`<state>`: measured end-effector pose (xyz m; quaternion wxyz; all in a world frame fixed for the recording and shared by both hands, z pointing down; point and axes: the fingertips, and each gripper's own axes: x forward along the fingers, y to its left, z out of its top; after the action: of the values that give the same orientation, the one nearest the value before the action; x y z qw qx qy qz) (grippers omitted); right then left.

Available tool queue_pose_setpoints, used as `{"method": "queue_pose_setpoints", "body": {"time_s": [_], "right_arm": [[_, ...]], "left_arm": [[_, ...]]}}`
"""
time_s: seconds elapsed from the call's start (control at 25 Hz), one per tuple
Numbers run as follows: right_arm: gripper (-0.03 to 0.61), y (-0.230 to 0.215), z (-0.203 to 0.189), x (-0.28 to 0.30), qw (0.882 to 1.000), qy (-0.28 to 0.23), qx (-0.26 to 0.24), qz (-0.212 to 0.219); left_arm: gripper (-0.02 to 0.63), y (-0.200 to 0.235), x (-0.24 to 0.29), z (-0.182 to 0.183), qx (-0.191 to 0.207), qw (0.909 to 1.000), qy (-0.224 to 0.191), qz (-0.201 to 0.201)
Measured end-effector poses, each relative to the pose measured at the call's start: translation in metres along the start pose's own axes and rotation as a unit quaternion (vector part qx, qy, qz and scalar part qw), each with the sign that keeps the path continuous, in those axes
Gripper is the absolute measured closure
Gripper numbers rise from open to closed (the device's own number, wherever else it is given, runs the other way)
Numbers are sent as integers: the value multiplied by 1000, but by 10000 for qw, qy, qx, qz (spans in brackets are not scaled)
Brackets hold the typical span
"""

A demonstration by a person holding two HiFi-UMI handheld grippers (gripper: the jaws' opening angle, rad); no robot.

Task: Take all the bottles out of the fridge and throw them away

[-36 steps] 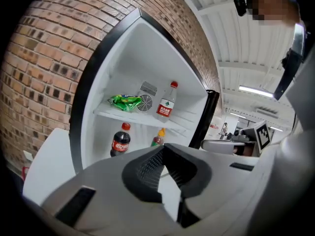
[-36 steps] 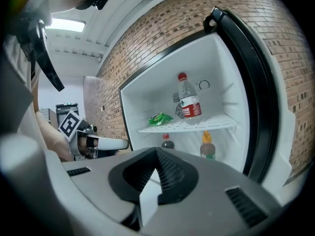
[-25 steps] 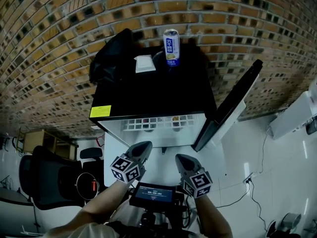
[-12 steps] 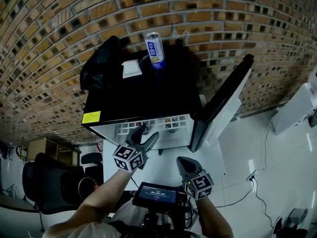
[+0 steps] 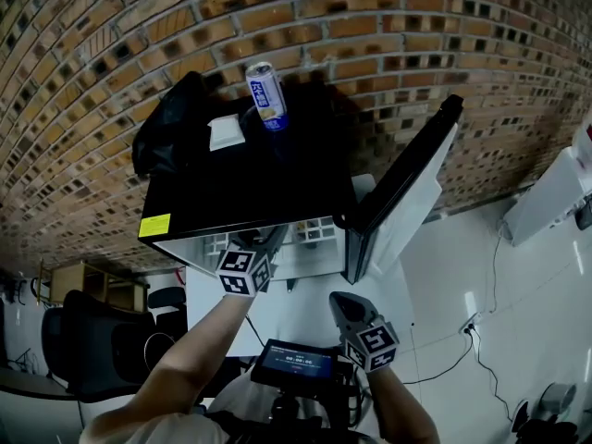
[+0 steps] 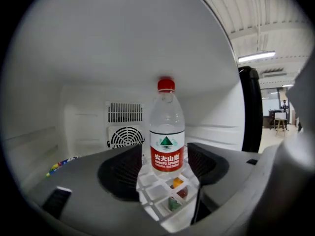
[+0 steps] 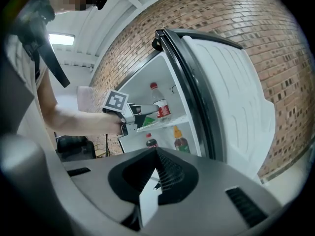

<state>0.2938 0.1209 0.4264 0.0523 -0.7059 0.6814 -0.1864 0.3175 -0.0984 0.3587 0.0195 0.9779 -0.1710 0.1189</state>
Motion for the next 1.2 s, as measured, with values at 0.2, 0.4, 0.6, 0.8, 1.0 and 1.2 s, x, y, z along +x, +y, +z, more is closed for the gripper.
{"method": "queue_pose_setpoints", "body": {"time_s": [0.2,0.4,0.6,0.8,1.0,1.2], "right_arm": [[578,-12,0,-7,10000,11,37,-36],[578,-24,1,-15,9999,-2,93,-110],[578,-25,-3,-16,9999,-2,140,-74],[578,-19,-5,-10,9999,41,143,83],[578,-8,-6,-1,9994,96,94,316],[578,5,-10,7,9979,214,37,615]], "left_arm": [[272,-5,31,-4,67,9998,198,23],[272,-5,47,2,46,9997,197,143],[307,-10,36,1,136,9995,253,141],[310,-19,9,-4,74,9995,311,24],[310,-31,-23,-10,58,9994,295,-176],[310,-42,-56,-16,1,9994,190,-292]]}}
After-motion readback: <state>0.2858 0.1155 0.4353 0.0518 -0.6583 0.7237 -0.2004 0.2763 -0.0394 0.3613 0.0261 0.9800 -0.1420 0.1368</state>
